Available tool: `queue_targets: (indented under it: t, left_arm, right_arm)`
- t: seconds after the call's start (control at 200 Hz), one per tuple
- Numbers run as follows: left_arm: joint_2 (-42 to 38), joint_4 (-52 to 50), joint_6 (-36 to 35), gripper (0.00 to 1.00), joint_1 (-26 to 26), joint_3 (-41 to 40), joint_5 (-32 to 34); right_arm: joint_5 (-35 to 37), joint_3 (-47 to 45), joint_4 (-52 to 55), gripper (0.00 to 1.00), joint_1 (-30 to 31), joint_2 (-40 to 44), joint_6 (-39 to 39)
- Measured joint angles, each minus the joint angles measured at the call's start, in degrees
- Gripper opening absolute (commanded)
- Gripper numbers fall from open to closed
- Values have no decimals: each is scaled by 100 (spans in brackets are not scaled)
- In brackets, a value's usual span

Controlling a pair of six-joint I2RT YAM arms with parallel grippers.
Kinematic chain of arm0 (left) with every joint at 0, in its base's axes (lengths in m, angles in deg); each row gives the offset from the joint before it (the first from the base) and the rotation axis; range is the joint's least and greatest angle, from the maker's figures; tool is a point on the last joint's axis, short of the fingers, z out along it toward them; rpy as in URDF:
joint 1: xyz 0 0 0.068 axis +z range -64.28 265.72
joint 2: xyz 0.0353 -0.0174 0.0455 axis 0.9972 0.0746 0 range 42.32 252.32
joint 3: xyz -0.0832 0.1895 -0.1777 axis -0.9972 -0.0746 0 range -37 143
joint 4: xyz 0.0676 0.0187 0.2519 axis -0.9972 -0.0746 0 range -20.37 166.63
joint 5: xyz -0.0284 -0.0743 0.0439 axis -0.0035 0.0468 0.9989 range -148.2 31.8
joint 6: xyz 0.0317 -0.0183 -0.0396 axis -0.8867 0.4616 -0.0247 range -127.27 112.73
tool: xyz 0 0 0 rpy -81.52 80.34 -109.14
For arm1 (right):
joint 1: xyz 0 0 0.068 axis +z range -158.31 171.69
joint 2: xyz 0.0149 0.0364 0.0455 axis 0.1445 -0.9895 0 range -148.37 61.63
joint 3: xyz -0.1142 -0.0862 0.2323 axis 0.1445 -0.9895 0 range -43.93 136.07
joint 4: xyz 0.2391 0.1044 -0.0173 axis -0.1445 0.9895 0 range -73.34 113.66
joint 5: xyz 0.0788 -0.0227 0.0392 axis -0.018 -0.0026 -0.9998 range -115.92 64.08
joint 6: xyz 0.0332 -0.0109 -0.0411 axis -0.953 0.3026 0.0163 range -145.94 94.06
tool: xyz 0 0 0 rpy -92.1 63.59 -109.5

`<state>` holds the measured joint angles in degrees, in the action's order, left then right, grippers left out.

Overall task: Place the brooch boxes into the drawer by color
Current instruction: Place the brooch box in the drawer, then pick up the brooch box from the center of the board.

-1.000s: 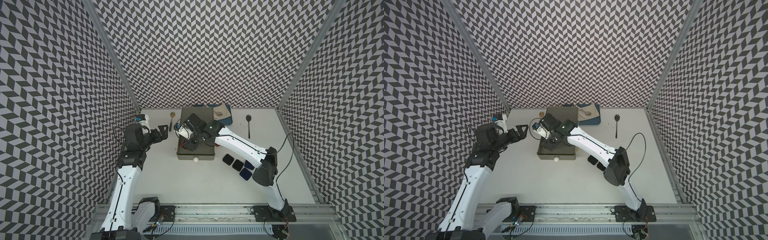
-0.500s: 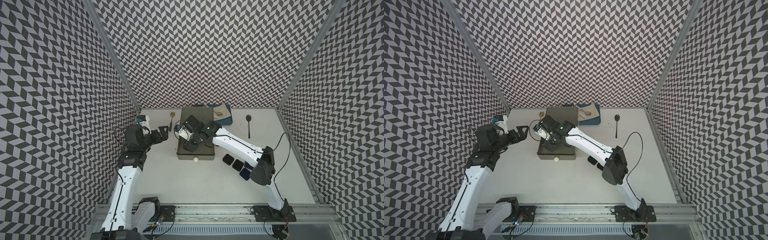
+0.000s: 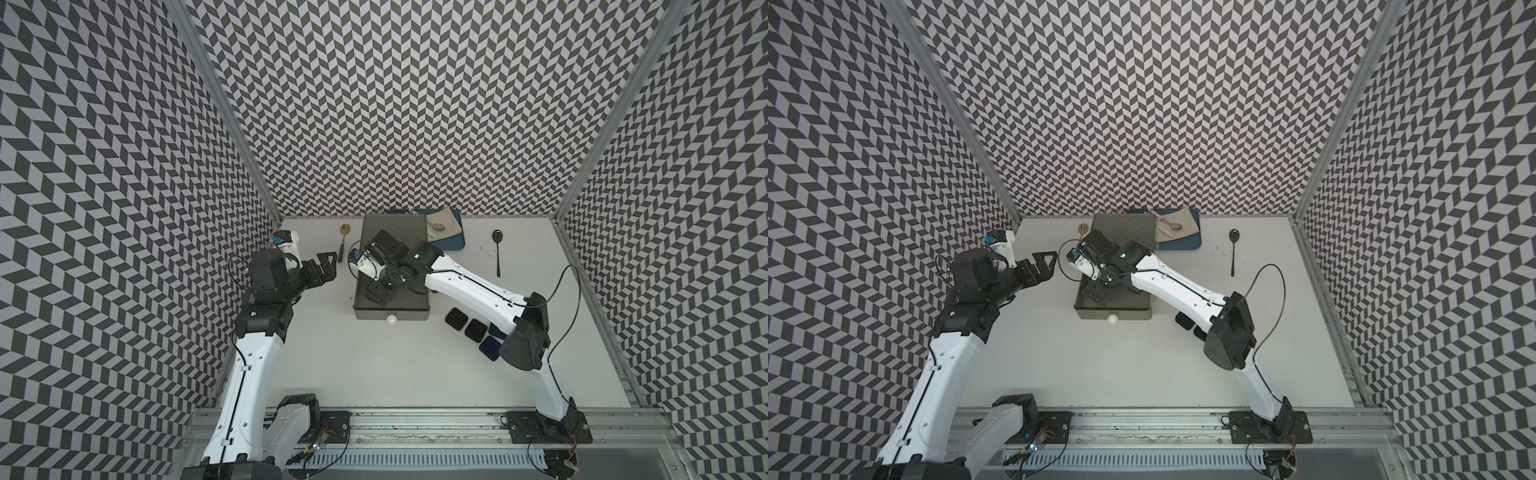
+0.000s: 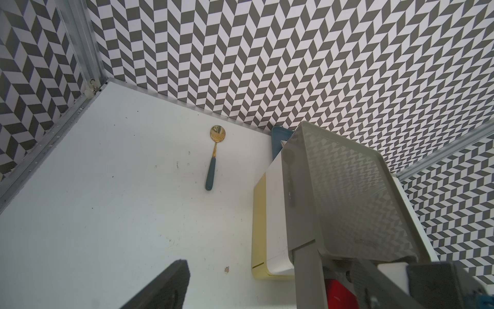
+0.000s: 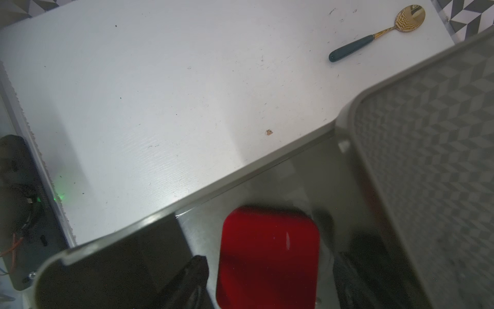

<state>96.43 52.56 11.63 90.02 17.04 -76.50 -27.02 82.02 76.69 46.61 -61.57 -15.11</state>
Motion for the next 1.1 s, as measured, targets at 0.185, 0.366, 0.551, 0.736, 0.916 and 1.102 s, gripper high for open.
queue_targets:
  t: [0.185,0.366,0.551,0.736,0.916,1.102]
  left_arm:
    - [-22,0,0,100,20,0,0]
    - [-22,0,2,100,24,0,-2]
    - [-22,0,7,100,24,0,-4]
    - [-20,2,22,100,24,0,-50]
    - [-7,2,35,100,24,0,-90]
    - [57,7,61,100,24,2,-129]
  right_arm:
    - [20,52,-15,83,0,2,-61]
    - [-166,55,-90,84,0,133,-90]
    - [-372,55,-142,84,-2,529,-103]
    - [-533,39,-238,85,-81,1075,-160]
    - [-570,-693,-739,86,-485,2083,-334]
    - [-522,-1897,-1419,90,-1377,3427,-586]
